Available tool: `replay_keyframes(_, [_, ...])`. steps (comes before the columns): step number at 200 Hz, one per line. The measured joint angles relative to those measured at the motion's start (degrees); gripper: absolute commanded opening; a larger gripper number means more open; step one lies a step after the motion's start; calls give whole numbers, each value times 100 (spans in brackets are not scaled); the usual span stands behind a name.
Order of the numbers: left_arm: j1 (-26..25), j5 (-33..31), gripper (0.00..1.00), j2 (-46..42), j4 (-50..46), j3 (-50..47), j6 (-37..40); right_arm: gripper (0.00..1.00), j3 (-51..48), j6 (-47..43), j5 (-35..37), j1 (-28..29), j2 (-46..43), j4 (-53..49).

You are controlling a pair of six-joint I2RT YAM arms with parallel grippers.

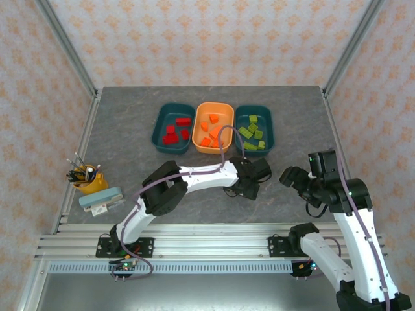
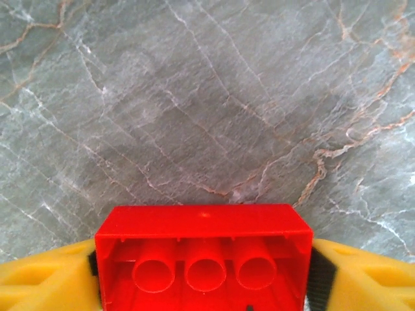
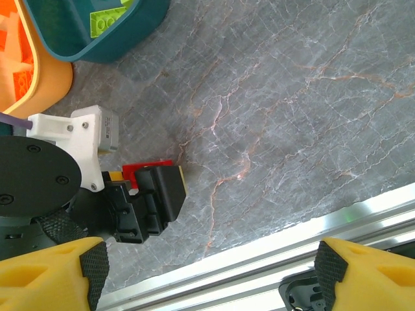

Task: Sort the legos into containers by color

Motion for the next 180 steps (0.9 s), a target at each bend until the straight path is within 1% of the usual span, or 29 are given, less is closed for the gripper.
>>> replay_keyframes(14, [0,-42,68,0,0,0,0,83,0,-2,-7,0,17,13])
replay_keyframes(59, [33,-273,66,-79,-63,-2,9,83,-9,-39,-155,0,72,142])
replay_keyframes(77, [160,-310,67,-348,-90,-81,4,83,-55,-125,-461,0,103,369])
replay_keyframes(89, [334,-334,67,-686,-107,-177,4,83,-203,-175,-903,7,140,697])
replay_keyframes(105, [710,-396,67,-1257,-140,-251,11,84,-461,-173,-1458,151,291,1228])
replay_keyframes(127, [1338,-466,67,-1954,-149,-271,52,84,-601,-103,-1781,743,538,2118])
replay_keyframes(152, [2151,-527,67,-2406,-153,-271,208,84,-649,63,-1764,1357,649,3434])
replay_keyframes(168, [2636,-535,67,-2424,-153,-271,321,84,-658,155,-1556,1753,887,4256])
replay_keyframes(180, [2977,-535,67,-2310,-186,-223,417,83,-656,216,-1438,1943,1172,4774])
